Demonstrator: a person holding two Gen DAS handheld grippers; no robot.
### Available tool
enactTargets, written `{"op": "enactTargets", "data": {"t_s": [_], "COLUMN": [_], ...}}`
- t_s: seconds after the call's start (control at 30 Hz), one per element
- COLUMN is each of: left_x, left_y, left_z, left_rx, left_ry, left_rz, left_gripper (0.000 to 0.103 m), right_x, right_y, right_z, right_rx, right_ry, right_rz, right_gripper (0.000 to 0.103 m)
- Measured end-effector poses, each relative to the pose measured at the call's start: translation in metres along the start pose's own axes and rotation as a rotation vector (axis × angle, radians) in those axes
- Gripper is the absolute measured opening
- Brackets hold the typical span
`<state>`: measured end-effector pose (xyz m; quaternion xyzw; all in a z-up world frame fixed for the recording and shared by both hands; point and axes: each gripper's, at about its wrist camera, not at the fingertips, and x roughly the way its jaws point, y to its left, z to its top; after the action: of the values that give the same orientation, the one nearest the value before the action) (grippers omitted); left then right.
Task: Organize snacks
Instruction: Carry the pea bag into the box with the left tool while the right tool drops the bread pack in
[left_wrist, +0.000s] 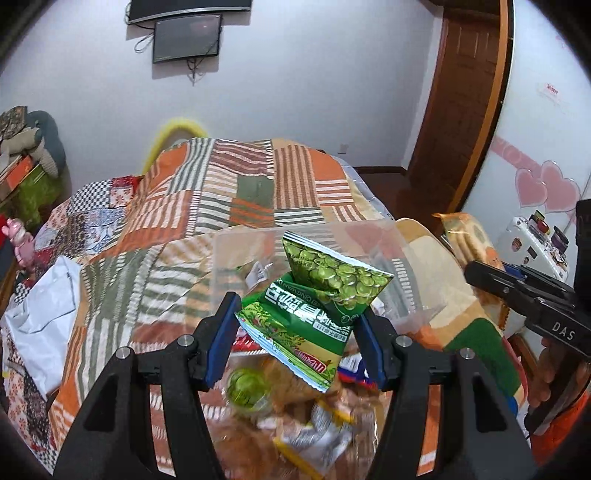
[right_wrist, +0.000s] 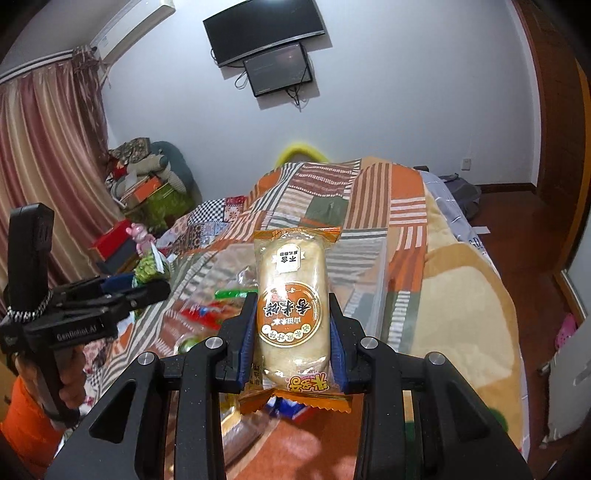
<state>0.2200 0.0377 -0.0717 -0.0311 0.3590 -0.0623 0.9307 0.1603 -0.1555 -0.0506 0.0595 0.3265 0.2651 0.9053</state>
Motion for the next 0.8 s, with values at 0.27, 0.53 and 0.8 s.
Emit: {"op": "enactTargets", "data": {"t_s": [0.27,0.53,0.8], "left_x": [0.040,0.077,0.098], "left_y": [-0.005,-0.012,-0.008], "left_z": [0.010,0.011,0.009], "left_rx": [-0.007,0.003,-0.007], "left_ry": [0.047,0.101,0.139], "left_rz": [-0.022,-0.012,-0.003], "left_gripper": [0.060,0.060,0.060], "right_x": [0.029,0.067,0.083], "right_y": [-0.009,-0.014,-0.015], "right_z": [0.005,0.001,-0.005], "right_rx": [0.029,0.025,0.018], "right_ry": [0.030,0.114,0.162], "right_rz": [-0.021,-0.050,-0.062], "right_gripper": [0.031,0.031,0.031]}}
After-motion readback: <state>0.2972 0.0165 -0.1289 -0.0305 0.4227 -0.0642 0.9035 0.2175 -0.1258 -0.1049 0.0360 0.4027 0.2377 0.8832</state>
